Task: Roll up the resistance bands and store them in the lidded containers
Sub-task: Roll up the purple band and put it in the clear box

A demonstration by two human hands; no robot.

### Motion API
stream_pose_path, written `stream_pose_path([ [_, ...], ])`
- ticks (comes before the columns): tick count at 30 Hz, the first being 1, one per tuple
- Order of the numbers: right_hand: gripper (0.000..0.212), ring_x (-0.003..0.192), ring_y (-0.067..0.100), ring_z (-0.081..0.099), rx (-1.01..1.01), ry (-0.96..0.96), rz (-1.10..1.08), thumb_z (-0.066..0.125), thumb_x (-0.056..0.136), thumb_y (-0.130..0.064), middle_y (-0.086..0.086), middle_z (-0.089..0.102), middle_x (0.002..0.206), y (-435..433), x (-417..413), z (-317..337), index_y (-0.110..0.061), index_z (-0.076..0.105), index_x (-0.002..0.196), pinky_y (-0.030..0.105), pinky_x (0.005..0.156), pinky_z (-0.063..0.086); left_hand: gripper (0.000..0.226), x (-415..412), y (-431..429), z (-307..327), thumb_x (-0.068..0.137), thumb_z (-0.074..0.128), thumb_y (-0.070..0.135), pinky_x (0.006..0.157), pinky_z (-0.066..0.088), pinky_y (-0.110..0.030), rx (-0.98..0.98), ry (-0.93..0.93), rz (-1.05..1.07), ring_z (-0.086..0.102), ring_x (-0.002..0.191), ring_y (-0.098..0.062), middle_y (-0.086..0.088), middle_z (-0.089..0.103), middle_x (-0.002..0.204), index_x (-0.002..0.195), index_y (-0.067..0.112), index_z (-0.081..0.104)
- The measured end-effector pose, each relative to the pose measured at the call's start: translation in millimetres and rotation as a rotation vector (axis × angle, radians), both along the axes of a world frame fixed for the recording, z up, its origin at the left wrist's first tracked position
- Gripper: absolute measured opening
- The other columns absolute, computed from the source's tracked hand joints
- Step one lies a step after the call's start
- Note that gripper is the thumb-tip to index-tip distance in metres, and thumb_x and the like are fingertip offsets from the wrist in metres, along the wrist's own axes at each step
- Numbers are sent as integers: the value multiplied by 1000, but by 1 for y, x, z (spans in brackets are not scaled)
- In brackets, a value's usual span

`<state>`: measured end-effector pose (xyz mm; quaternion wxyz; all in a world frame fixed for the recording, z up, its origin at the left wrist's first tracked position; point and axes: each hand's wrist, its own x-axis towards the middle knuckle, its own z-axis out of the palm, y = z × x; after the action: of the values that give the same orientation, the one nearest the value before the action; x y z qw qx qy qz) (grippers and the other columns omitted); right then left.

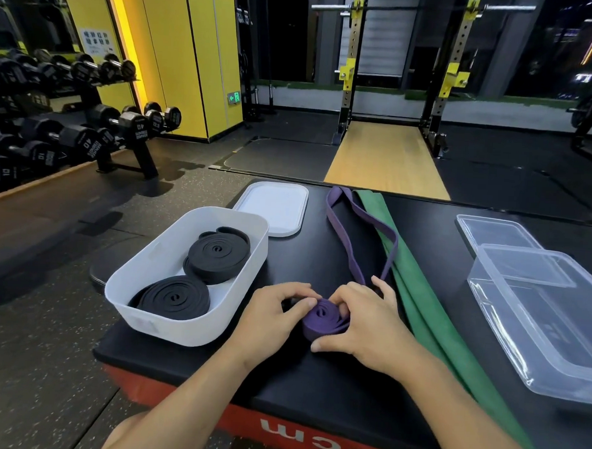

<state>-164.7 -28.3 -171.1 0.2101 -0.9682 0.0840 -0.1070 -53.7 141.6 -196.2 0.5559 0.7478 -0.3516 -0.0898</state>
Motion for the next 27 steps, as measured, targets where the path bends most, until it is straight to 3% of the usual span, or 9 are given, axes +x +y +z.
stream_pose_path([
  [6,71,87,3,48,-76,-137,-81,60,54,-96,-15,44,84,8,1,-16,-33,41,81,34,120,9,16,-4,-2,0,88,83,27,94,51,-24,5,-70,0,69,101,-6,17,74,97,102,35,83],
  [12,64,91,2,47,17,-89,90,71,56,-84,-16,47,89,-12,7,-14,-33,50,88,35,114,29,29,-1,1,0,81,90,28,100,53,-30,16,29,-14,70,104,-3,16,77,103,108,32,81],
  [15,62,117,-1,50,141,-10,183,79,65,-65,-23,56,110,-27,3,-9,-40,57,117,39,125,18,29,0,1,0,79,90,28,101,53,-36,-14,60,-24,71,101,-10,11,78,98,104,33,76],
  [17,82,138,-4,38,211,57,226,83,72,-50,-32,53,133,-29,1,-3,-48,42,144,36,128,6,32,0,1,1,79,90,27,101,52,-36,-18,58,-29,71,100,-12,8,77,94,104,33,72],
  [20,92,143,-15,23,151,129,279,81,82,-30,-34,42,149,-21,2,6,-50,25,153,29,124,-6,39,0,1,2,79,90,22,105,47,-33,-20,69,-49,70,105,-10,8,78,94,108,31,67],
  [23,90,143,-17,21,106,155,271,78,86,-29,-34,40,152,-17,1,9,-44,25,157,32,125,-10,41,-2,2,4,79,91,22,100,43,-22,-8,54,-45,68,103,-5,9,77,92,107,28,61],
  [27,85,137,-15,32,87,130,261,78,85,-31,-31,48,137,-18,0,6,-40,32,156,33,126,-11,41,-4,0,3,78,91,27,91,42,-13,19,-25,-28,65,101,-6,11,73,97,105,30,59],
])
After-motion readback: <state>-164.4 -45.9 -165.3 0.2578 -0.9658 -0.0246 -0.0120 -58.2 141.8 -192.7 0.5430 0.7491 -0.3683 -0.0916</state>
